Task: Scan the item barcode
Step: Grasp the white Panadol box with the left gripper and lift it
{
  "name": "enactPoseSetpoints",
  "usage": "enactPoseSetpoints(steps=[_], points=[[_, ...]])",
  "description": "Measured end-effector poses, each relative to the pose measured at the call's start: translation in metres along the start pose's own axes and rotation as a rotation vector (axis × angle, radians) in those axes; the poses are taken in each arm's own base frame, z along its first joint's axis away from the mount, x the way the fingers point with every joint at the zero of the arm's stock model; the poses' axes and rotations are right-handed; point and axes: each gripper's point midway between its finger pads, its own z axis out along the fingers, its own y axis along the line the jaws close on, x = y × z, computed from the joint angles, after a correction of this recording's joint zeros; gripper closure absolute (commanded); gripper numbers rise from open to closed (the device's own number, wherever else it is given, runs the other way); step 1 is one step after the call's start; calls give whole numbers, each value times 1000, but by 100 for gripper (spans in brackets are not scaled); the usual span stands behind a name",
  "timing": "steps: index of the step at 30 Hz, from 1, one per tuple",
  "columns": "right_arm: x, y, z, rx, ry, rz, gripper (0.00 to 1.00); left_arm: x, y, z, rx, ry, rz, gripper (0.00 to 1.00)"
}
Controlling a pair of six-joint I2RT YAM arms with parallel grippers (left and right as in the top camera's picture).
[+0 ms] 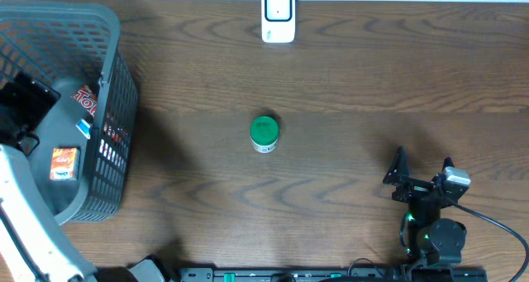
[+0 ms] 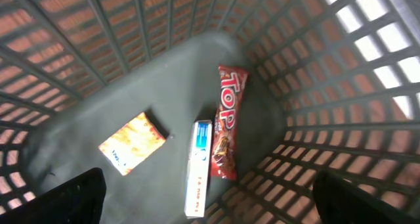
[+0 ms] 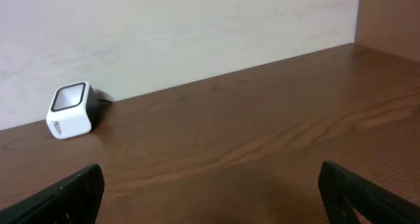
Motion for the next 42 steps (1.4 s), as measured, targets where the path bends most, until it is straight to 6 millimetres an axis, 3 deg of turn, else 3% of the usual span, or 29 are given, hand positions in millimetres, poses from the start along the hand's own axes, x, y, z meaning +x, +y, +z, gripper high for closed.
enactPoseSetpoints(steps=[1, 2, 5, 9, 16, 17, 20, 21, 24, 30, 33, 36, 39, 42], points=[[0, 0, 0, 0, 0, 0, 1, 4, 2, 9, -9, 23, 0, 2], [0, 0, 0, 0, 0, 0, 1, 23, 12, 41, -50, 123, -5, 2], [0, 0, 0, 0, 0, 0, 1, 58, 27, 93, -115, 298, -9, 2], [0, 0, 0, 0, 0, 0, 1, 88, 35, 130, -156, 432, -4, 2], [0, 0, 0, 0, 0, 0, 1, 126, 23, 166, -170, 561, 59, 2], [0, 0, 0, 0, 0, 0, 1, 131, 20, 169, -169, 575, 68, 9], [0, 0, 0, 0, 0, 0, 1, 140, 19, 176, -169, 607, 85, 37], [0, 0, 0, 0, 0, 0, 1, 144, 20, 178, -173, 620, 84, 50], [0, 0, 0, 0, 0, 0, 1, 150, 23, 182, -184, 646, 81, 67], [0, 0, 0, 0, 0, 0, 1, 153, 24, 183, -187, 660, 90, 76], [0, 0, 0, 0, 0, 0, 1, 155, 26, 179, -192, 675, 91, 87], [0, 0, 0, 0, 0, 0, 1, 150, 25, 167, -191, 669, 83, 87], [0, 0, 0, 0, 0, 0, 1, 121, 18, 148, -156, 573, 70, 87], [0, 0, 0, 0, 0, 0, 1, 75, 9, 109, -102, 405, 52, 87]])
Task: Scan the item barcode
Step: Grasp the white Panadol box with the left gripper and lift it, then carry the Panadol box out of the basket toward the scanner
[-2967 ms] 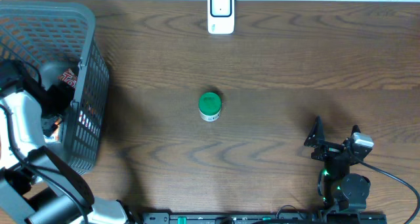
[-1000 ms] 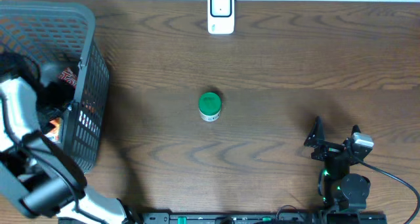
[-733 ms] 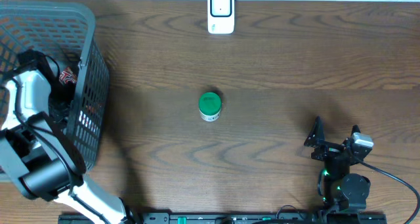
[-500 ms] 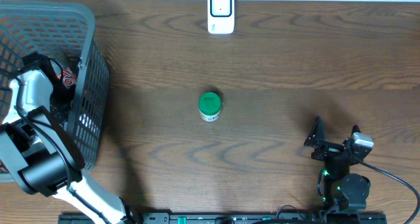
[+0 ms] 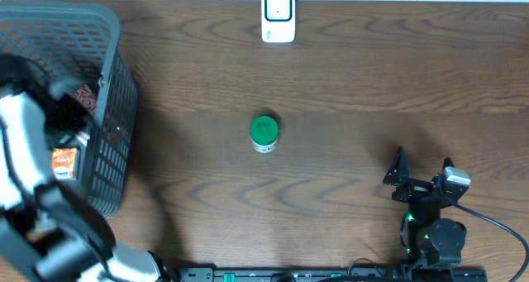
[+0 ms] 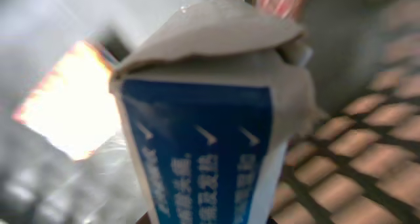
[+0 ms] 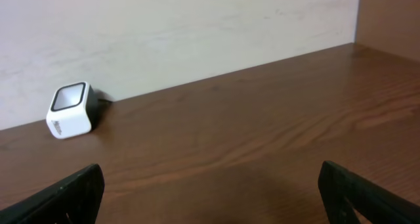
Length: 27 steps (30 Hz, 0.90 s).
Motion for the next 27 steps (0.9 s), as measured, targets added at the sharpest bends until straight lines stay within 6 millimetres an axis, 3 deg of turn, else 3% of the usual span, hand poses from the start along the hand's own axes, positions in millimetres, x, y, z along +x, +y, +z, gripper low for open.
enactPoseSetpoints(steps=[3, 5, 7, 11, 15, 17, 21, 27], points=[[0, 0, 0, 0, 0, 0, 1, -16, 2, -61, 49, -175, -24, 87], [0, 0, 0, 0, 0, 0, 1, -19, 3, -102, 86, -286, -47, 79], [0, 0, 0, 0, 0, 0, 1, -17, -1, -137, 144, -379, -56, 78], [0, 0, 0, 0, 0, 0, 1, 10, -32, -209, 379, -517, -3, 78], [0, 0, 0, 0, 0, 0, 1, 47, -74, -262, 648, -552, 104, 78], [0, 0, 0, 0, 0, 0, 1, 69, -97, -276, 768, -511, 175, 81], [0, 0, 0, 0, 0, 0, 1, 110, -137, -281, 919, -364, 306, 87], [0, 0, 0, 0, 0, 0, 1, 156, -183, -248, 981, -107, 439, 87]])
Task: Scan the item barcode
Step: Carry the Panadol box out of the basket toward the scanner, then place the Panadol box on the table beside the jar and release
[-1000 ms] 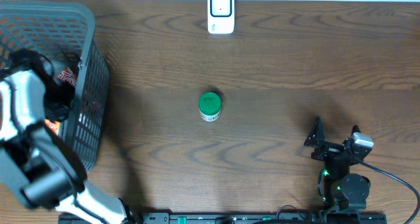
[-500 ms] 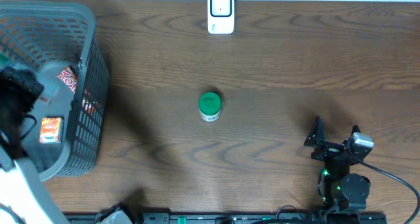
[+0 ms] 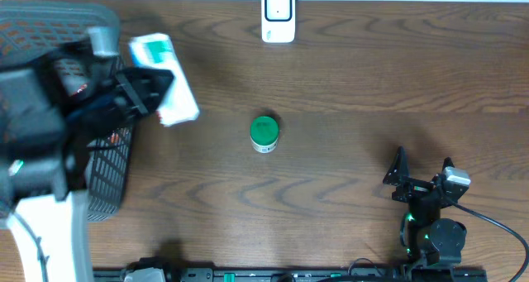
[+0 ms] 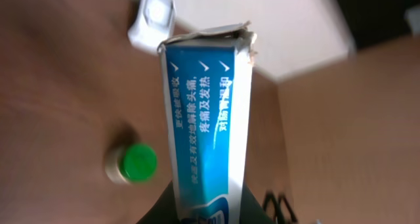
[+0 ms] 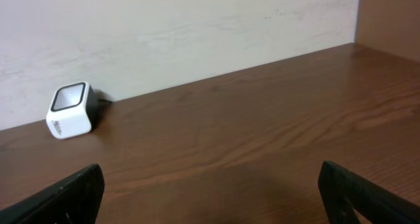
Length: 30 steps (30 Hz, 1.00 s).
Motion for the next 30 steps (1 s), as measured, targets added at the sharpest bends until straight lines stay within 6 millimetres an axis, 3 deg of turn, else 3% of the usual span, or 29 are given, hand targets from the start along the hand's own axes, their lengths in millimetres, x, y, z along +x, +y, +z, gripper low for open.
enactPoseSetpoints(steps=[4, 7, 14, 18, 22, 30], points=[[0, 0, 0, 0, 0, 0, 1, 36, 15, 68, -15, 238, -39, 87], [0, 0, 0, -1, 0, 0, 1, 57, 32, 108, -50, 363, -58, 87], [0, 0, 0, -1, 0, 0, 1, 98, 93, 179, -144, 582, -116, 87], [0, 0, 0, -1, 0, 0, 1, 124, 134, 201, -196, 699, -135, 88], [0, 0, 0, -1, 0, 0, 1, 144, 162, 215, -215, 779, -126, 88], [0, 0, 0, -1, 0, 0, 1, 161, 186, 227, -166, 845, 8, 87]])
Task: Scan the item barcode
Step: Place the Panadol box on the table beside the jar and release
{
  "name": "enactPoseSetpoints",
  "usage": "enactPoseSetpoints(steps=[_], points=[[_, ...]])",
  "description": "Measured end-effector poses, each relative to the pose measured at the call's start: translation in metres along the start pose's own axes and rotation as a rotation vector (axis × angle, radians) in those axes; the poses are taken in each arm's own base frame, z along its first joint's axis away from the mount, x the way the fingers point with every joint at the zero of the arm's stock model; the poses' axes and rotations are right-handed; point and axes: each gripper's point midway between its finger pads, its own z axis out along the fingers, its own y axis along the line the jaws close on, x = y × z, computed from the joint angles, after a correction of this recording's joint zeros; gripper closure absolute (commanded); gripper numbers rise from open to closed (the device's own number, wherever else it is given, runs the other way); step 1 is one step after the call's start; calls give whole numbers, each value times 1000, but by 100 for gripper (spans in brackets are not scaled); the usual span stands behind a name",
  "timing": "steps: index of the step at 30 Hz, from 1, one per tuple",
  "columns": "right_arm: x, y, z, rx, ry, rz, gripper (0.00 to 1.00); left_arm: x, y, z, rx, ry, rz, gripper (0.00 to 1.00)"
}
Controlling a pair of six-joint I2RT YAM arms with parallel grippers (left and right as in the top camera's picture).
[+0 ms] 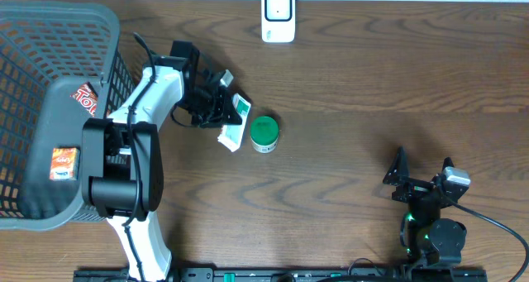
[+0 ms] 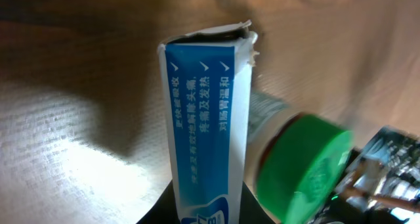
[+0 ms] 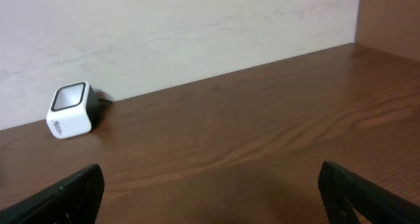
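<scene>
My left gripper (image 1: 216, 110) is shut on a long blue and white box (image 1: 233, 121), (image 2: 205, 125) with a torn end. It holds the box low over the table, right beside a green-capped jar (image 1: 264, 133), (image 2: 303, 163). The white barcode scanner (image 1: 278, 15), (image 3: 69, 110) stands at the far edge of the table. At the near right, my right gripper (image 1: 422, 172) rests open with nothing between its fingers (image 3: 69, 191).
A grey mesh basket (image 1: 33, 34) fills the left side. In it lie a red candy bar (image 1: 88, 98) and a small orange packet (image 1: 64, 163). The brown table (image 1: 372, 83) runs from the jar to the right arm.
My left gripper, still shut on the blue and white box, has moved from beside the basket to the middle of the table, now against the green-capped jar. The right arm has not moved.
My left gripper was open over the basket, where the box lay beside the candy bar and orange packet. Then it was shut on the box inside the basket. Then it held the box outside the basket's right wall, and now beside the jar.
</scene>
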Motion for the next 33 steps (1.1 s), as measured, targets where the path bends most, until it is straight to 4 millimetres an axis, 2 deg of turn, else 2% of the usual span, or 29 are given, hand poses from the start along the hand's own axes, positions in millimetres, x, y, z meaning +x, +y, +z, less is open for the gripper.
enactPoseSetpoints(steps=[8, 9, 13, 15, 16, 17, 18, 22, 26, 28, 29, 31, 33], points=[[0, 0, 0, 0, 0, 0, 1, 12, 24, 28, 1, 40, 131, 86], [0, 0, 0, 0, 0, 0, 1, 12, 27, 31, 2, 39, 141, 83], [0, 0, 0, 0, 0, 0, 1, 16, 32, 37, 4, 38, 182, 60], [0, 0, 0, 0, 0, 0, 1, 20, 32, 39, 18, 43, 191, 30], [0, 0, 0, 0, 0, 0, 1, 19, 29, 39, 30, 38, 200, 21], [0, 0, 0, 0, 0, 0, 1, 18, 24, 37, 47, 33, 211, 19], [0, 0, 0, 0, 0, 0, 1, 16, 21, 35, 53, 23, 220, 15], [0, 0, 0, 0, 0, 0, 1, 5, 24, 29, -9, -7, 249, 14], [0, 0, 0, 0, 0, 0, 1, -11, 46, 13, -186, -46, 206, 13], [0, 0, 0, 0, 0, 0, 1, -17, 65, 0, -310, -70, 162, 13], [0, 0, 0, 0, 0, 0, 1, -20, 81, -14, -407, -96, 111, 13], [0, 0, 0, 0, 0, 0, 1, -23, 87, -33, -474, -137, 75, 13], [0, 0, 0, 0, 0, 0, 1, -26, 80, -55, -505, -201, 60, 4]])
